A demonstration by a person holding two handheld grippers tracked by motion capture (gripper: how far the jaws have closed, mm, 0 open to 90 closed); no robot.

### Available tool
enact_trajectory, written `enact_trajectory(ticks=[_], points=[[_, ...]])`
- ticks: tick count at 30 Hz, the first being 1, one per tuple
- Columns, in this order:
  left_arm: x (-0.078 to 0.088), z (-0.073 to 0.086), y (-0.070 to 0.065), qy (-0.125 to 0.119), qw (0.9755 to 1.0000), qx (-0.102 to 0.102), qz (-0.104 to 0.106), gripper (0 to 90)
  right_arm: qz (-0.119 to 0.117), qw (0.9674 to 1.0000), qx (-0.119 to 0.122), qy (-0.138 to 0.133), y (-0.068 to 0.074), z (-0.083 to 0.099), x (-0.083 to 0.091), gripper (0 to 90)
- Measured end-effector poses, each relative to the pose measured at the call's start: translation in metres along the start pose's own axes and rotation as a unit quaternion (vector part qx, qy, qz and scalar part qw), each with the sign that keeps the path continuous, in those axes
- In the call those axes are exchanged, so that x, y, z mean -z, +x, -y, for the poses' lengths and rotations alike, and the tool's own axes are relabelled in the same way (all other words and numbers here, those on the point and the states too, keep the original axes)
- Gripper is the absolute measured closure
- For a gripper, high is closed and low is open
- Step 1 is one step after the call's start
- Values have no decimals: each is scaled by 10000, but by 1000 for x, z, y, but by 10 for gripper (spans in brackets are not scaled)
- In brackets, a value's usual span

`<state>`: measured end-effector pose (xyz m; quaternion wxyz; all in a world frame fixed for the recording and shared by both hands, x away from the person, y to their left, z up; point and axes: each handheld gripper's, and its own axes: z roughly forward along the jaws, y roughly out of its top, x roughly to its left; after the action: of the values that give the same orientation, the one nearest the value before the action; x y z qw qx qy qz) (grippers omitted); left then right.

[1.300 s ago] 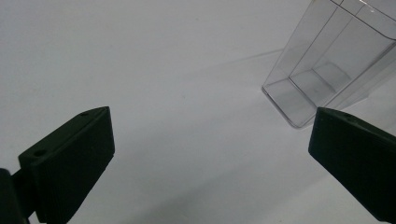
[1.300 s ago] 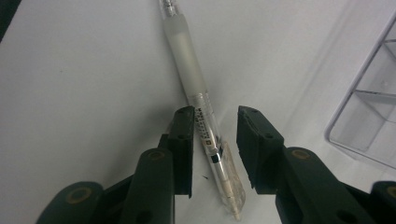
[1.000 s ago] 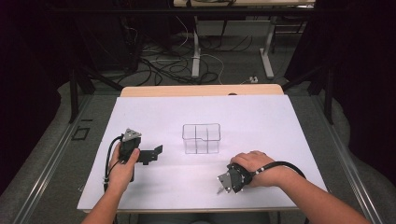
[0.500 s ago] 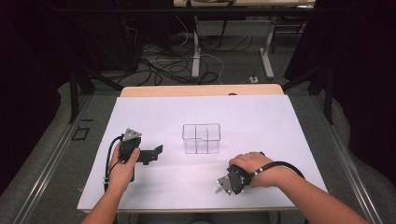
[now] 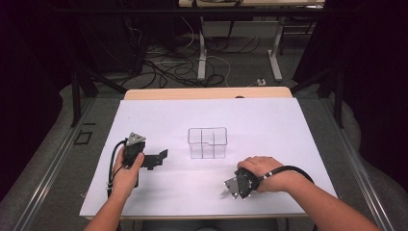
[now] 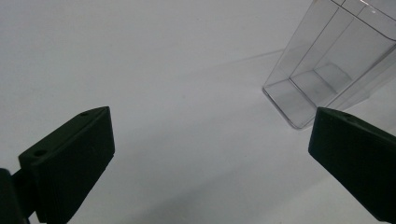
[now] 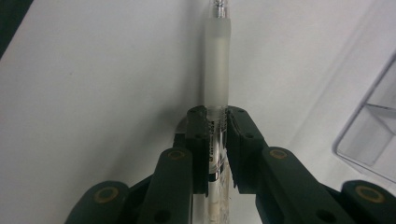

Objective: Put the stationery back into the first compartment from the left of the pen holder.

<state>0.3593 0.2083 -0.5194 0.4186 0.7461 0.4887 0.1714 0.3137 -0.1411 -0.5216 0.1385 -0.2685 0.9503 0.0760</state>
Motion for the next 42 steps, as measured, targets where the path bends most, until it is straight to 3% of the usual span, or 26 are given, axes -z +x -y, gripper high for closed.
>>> enact_trajectory(ticks=[1,2,7,11,15,21,22,25,26,27,32,34,37,42], points=[[0,0,0,5,10000,9,4,3,-22,10000,-45,-16,-1,0,1,799],[0,0,0,4,10000,-1,1,3,156,9998,-130,-88,-1,1,1,799],[-1,0,0,10,10000,-4,6,3,193,9979,-559,-264,-4,2,6,799],[0,0,0,20,10000,-12,9,3,288,9959,-753,-415,-8,1,9,799],[0,0,0,23,10000,-13,7,3,433,9924,-963,-636,-12,1,12,799],[0,0,0,-4,10000,-10,9,3,409,9860,-1350,-886,-19,0,18,800],[0,0,0,-6,10000,-9,10,3,426,9827,-1531,-952,-18,-1,18,799],[0,0,1,24,10000,-29,8,3,491,9755,-1775,-1203,-22,0,21,799],[0,0,0,4,10000,0,8,2,541,9716,-1881,-1331,-23,-1,21,800],[0,0,0,5,10000,-4,7,3,513,9705,-1935,-1345,-25,-1,23,799],[0,-1,1,-27,10000,24,2,3,640,9542,-2391,-1679,-33,0,29,800],[0,-1,1,-37,10000,49,-1,3,673,9500,-2505,-1741,-37,1,32,800],[-1,-1,1,-16,10000,64,-5,3,721,9363,-2779,-2022,-40,2,34,800],[-1,-1,2,-29,10000,71,-12,3,819,9206,-3072,-2266,-46,5,36,800]])
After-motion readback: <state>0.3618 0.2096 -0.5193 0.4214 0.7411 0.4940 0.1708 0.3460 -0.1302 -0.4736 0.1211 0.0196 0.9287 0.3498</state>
